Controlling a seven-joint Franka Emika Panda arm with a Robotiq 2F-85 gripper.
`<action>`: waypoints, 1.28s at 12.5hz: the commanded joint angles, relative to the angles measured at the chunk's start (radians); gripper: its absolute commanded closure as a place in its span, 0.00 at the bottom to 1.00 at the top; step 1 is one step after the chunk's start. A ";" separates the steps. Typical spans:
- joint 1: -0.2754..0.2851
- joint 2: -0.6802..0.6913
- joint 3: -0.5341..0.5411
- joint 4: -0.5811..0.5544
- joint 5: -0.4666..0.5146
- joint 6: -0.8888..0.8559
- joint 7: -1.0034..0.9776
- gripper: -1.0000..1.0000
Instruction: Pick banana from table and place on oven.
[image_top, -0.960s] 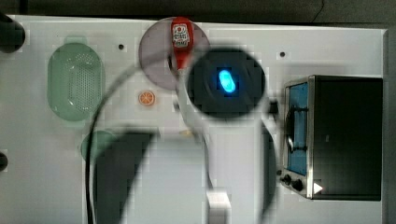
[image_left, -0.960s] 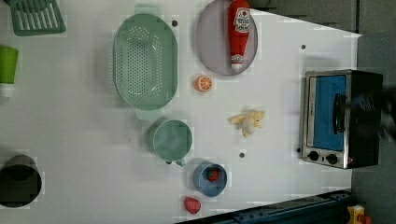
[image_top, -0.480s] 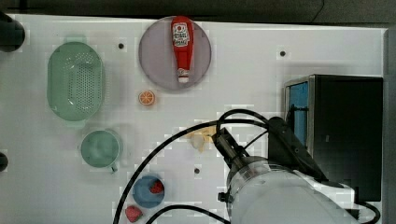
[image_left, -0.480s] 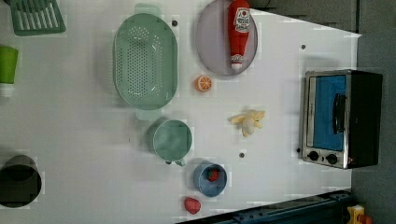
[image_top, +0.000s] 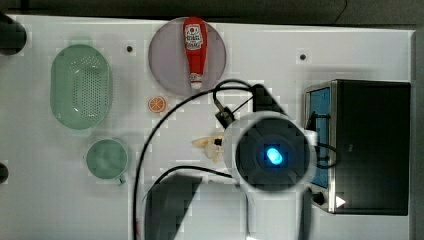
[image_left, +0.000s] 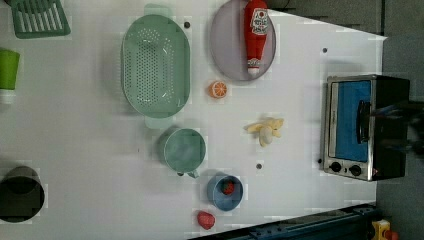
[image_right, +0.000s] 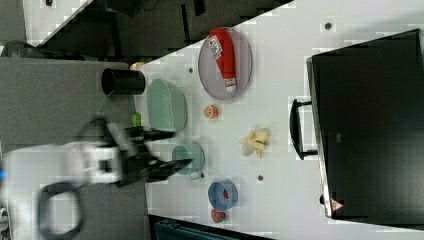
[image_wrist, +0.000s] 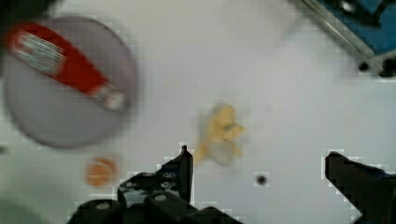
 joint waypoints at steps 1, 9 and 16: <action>0.007 0.055 0.001 -0.101 0.022 0.148 0.031 0.00; 0.007 0.364 0.050 -0.182 0.022 0.475 0.034 0.00; 0.008 0.520 0.073 -0.227 0.022 0.653 0.039 0.00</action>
